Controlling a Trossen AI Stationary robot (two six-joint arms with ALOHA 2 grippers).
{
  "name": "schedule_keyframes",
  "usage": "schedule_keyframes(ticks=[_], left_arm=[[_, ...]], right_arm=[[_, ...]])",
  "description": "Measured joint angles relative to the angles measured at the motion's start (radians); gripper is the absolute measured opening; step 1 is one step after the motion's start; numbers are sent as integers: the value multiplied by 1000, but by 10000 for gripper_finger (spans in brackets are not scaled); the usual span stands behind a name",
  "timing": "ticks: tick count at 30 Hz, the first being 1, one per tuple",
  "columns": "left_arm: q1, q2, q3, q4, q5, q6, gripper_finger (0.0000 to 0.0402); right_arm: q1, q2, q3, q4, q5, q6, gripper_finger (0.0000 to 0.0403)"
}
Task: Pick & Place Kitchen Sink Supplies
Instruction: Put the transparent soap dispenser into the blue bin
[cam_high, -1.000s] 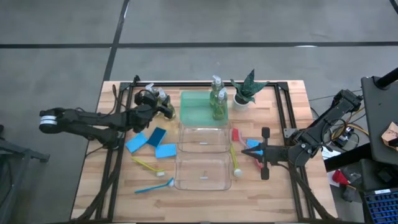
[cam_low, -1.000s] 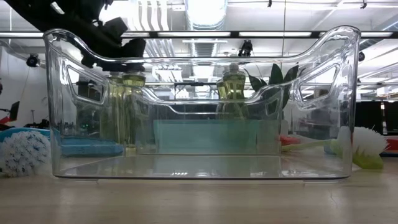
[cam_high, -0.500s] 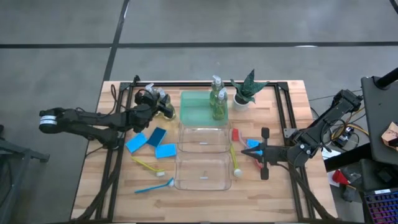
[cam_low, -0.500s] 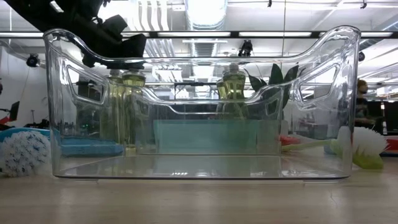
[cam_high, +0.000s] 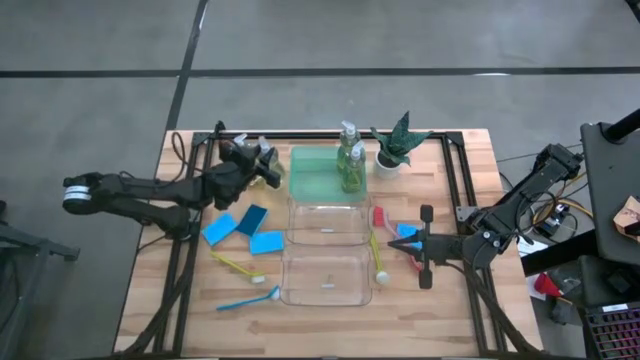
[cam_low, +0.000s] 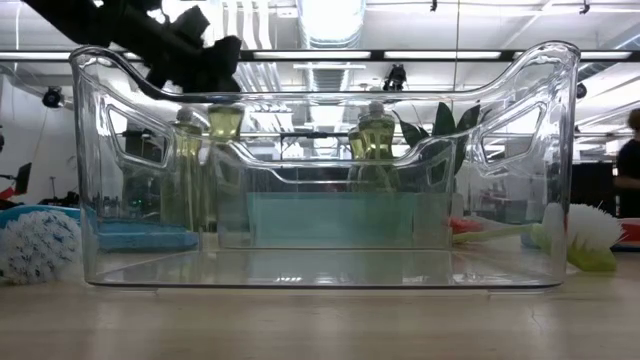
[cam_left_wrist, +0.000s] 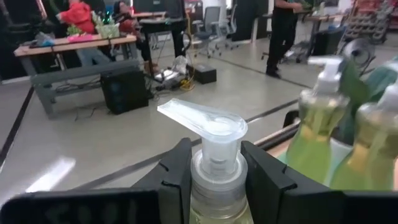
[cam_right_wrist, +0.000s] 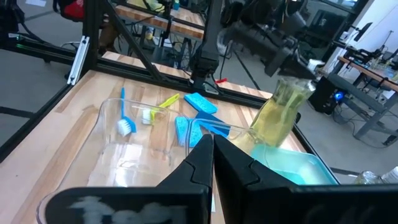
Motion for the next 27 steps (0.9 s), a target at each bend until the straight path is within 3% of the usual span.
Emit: schedule_keyframes(ticks=[13,24,27], left_arm=[[0,0,148,-7,50,138,101],[17,60,219,19,311,115,101],[17,108,230,46,342,95,101]], right_arm=[[0,0,0,0,0,0,8],[0,0,0,8,0,-13,8],[0,0,0,17,0,-24,8]])
